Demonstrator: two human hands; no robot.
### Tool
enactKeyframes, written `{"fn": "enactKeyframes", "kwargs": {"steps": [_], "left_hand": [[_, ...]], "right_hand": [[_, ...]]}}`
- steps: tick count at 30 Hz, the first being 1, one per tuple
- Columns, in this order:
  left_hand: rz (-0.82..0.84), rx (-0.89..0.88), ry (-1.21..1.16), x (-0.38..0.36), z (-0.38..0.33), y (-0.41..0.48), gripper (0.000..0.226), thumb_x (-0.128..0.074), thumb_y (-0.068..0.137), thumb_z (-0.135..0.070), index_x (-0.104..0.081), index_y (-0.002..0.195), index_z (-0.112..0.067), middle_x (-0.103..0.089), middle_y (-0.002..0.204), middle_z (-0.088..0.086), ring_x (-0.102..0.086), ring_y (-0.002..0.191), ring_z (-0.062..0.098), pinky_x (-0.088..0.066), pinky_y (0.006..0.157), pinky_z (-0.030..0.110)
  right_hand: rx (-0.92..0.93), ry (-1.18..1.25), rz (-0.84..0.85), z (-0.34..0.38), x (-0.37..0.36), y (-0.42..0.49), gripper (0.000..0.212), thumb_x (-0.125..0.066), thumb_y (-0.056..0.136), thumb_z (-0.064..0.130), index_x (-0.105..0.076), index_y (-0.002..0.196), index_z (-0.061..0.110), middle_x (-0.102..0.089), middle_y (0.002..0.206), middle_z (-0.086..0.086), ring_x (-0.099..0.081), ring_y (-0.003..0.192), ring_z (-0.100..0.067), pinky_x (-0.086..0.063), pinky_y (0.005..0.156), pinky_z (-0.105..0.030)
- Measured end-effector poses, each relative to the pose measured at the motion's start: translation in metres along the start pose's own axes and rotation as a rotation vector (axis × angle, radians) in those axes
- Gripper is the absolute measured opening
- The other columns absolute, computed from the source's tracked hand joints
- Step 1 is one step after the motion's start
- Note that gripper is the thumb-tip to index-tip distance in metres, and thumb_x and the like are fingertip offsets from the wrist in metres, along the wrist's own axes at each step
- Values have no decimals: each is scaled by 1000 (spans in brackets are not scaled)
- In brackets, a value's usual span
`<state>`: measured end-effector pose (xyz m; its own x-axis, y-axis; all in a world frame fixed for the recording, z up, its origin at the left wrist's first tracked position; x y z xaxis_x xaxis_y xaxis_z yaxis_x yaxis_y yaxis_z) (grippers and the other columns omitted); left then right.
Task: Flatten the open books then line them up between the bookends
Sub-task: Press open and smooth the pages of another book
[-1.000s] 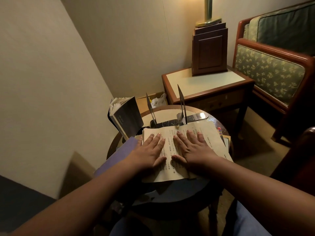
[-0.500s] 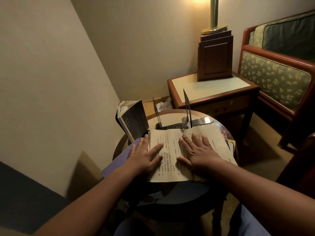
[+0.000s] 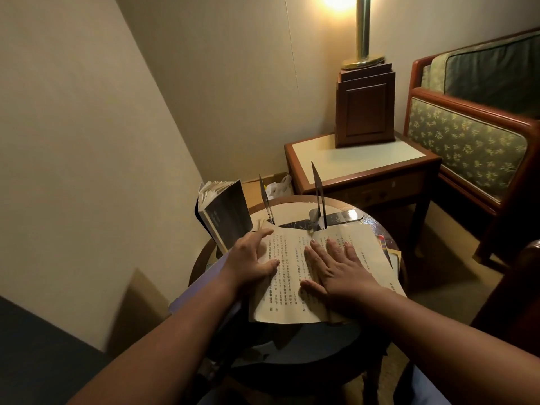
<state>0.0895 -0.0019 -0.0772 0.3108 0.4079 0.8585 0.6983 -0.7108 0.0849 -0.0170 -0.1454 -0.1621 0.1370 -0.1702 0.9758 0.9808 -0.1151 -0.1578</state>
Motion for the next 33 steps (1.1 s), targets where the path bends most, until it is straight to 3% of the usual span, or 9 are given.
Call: {"fn": "enactKeyframes", "kwargs": {"steps": [2, 5, 8, 10, 12, 18, 24, 28, 33], "left_hand": [[-41, -39, -99, 7, -12, 0, 73, -77, 81, -31, -38, 143, -27, -53, 128, -2, -57, 100, 5, -54, 83, 23], [-110, 56, -396, 15, -20, 1, 67, -73, 86, -27, -35, 141, -34, -50, 120, -10, -58, 94, 1, -54, 65, 17], [-141, 183, -647, 16, -26, 7, 58, -66, 92, -22, -35, 141, -30, -50, 112, -9, -60, 89, 4, -52, 57, 14], [-137, 219, -716, 14, -30, 10, 52, -63, 94, -20, -37, 139, -27, -51, 108, -10, -58, 86, 3, -50, 54, 11], [-111, 268, -785, 10, -32, 12, 52, -64, 94, -20, -39, 139, -25, -54, 115, 0, -62, 91, 11, -52, 55, 14], [-34, 393, -914, 0, -39, 14, 49, -65, 92, -17, -45, 136, -17, -59, 119, 11, -65, 100, 24, -56, 62, 28], [-81, 397, -739, 2, -41, 18, 45, -59, 93, -14, -48, 136, -8, -61, 120, 15, -65, 102, 26, -56, 67, 28], [-104, 353, -543, 1, -47, 23, 52, -61, 94, -28, -45, 138, -7, -60, 126, 12, -63, 108, 27, -57, 81, 35], [-90, 305, -404, 6, -48, 24, 58, -68, 86, -12, -45, 139, -8, -60, 121, 10, -63, 109, 27, -58, 78, 32]], "right_hand": [[5, 26, 21, 0, 0, 2, 91, 0, 80, 83, 25, 151, 31, 24, 160, 6, 27, 146, -27, 19, 117, -50], [-4, 134, 38, -2, 11, 5, 106, -2, 69, 90, 11, 157, 31, 10, 165, 6, 16, 151, -27, 12, 120, -52], [8, 298, -18, -1, 33, 0, 85, -41, 87, 75, -15, 157, 34, -14, 165, 6, 0, 153, -25, 0, 122, -54], [22, 456, -91, -2, 49, -7, 72, -58, 91, 56, -28, 153, 37, -30, 160, 5, -20, 150, -23, -19, 120, -53], [32, 644, -146, -4, 63, -13, 67, -66, 92, 41, -34, 150, 36, -41, 154, 3, -36, 143, -21, -37, 113, -45], [121, 700, -245, 5, 90, -17, 56, -67, 93, 27, -46, 145, 36, -53, 145, 4, -51, 132, -16, -51, 100, -34], [220, 561, -307, 13, 89, -20, 42, -65, 94, 20, -58, 134, 31, -59, 137, 6, -58, 124, -14, -56, 94, -32], [229, 496, -278, 17, 84, -23, 49, -69, 91, 22, -55, 137, 32, -50, 146, 5, -50, 131, -13, -52, 100, -32], [163, 422, -318, 8, 86, -28, 41, -66, 93, 22, -60, 133, 23, -53, 142, 1, -53, 127, -17, -51, 98, -28]]}}
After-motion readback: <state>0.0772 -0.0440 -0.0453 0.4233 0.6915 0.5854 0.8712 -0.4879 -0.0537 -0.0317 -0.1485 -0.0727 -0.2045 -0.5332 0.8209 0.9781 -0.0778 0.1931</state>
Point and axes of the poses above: each hand's wrist, its own y-axis towards the middle knuckle, its own x-axis out of the back of the hand, z = x × y, the point moved 9 cm from there along y, towards the middle knuckle
